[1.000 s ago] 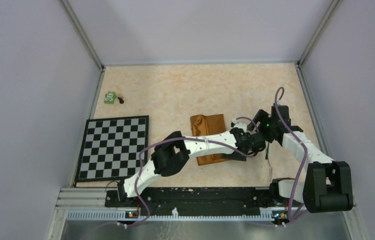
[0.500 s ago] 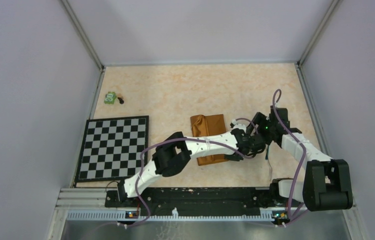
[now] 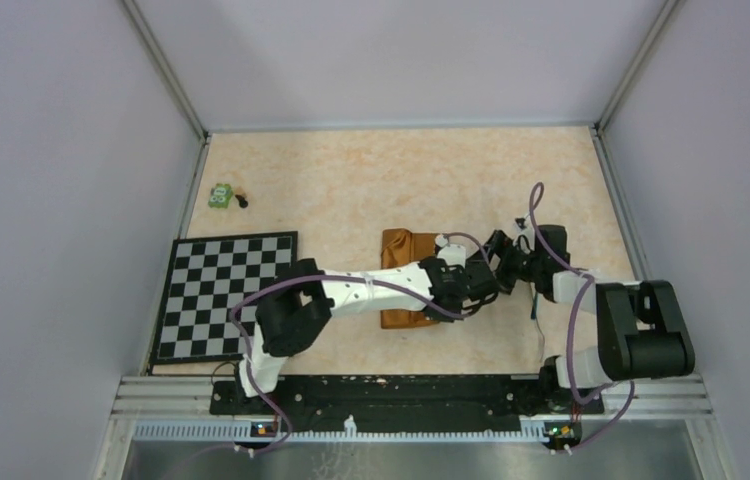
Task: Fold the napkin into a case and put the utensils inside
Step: Pick up the 2/3-rectangle-folded napkin from the center of the board, then pass from the left arm to the right
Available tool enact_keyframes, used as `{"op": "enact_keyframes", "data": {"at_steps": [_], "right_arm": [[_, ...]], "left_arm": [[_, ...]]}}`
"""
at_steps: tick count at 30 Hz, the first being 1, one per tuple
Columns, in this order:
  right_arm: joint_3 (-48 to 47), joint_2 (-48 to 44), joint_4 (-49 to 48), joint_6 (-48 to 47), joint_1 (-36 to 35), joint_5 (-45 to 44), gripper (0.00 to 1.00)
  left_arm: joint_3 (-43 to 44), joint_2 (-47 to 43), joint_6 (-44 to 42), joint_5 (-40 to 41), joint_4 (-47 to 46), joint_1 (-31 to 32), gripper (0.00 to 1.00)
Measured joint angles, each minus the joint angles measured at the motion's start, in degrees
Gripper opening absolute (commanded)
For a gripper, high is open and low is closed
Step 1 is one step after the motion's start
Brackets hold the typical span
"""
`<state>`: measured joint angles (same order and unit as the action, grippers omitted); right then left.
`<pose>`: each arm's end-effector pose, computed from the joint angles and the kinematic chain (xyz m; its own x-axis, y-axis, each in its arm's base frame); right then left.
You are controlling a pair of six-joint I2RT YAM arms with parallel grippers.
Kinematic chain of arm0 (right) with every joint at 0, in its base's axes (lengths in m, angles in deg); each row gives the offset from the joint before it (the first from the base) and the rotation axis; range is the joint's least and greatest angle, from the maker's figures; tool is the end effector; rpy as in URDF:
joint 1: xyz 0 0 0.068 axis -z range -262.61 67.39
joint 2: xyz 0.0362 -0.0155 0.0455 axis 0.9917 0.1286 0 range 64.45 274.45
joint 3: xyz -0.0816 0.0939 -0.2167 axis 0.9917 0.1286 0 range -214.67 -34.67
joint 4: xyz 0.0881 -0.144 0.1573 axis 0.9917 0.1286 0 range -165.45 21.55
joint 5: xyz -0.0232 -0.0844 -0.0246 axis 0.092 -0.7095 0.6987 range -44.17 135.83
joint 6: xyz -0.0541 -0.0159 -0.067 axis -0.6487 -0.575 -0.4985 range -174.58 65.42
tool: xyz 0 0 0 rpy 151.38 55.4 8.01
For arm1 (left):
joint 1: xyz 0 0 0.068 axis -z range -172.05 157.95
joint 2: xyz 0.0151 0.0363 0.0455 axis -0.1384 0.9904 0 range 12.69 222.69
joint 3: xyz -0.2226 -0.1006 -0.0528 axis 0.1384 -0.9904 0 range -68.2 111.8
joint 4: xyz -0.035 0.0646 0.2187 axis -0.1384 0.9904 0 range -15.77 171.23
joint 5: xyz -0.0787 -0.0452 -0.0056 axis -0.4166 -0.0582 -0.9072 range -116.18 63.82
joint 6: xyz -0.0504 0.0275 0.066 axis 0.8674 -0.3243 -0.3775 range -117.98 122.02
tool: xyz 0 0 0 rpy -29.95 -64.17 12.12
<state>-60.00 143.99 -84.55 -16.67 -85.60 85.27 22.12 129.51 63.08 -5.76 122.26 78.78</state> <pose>0.2407 0.0620 0.1180 -0.8580 0.4304 -0.2802 0.0499 0.6127 0.7887 0.1516 -0.3537 0.1457 -0.9011 0.0942 -0.4233 0.1365 0.9881 -0.0707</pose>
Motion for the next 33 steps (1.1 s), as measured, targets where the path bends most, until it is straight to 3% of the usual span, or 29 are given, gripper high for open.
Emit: {"op": "enact_keyframes", "data": {"at_steps": [9,13,17,33], "right_arm": [[1.77,8.87,-16.76,10.21,-5.18,6.38,0.81],[2.86,10.62,-21.55,13.64,-6.32,6.67,0.74],[2.86,12.26,-23.37,14.86,-6.62,6.45,0.64],[-1.95,19.45,-27.06,14.43,-6.64,2.08,0.4]], "left_arm": [[-1.57,-4.79,-1.44,-1.51,-5.03,-0.98,0.0],[-2.38,-4.79,-2.14,-2.29,-5.81,-1.07,0.0],[-3.06,-4.79,-2.54,-3.13,-6.34,-1.18,0.0],[-6.58,-5.42,-2.71,-5.05,-8.28,-1.75,0.0]]}}
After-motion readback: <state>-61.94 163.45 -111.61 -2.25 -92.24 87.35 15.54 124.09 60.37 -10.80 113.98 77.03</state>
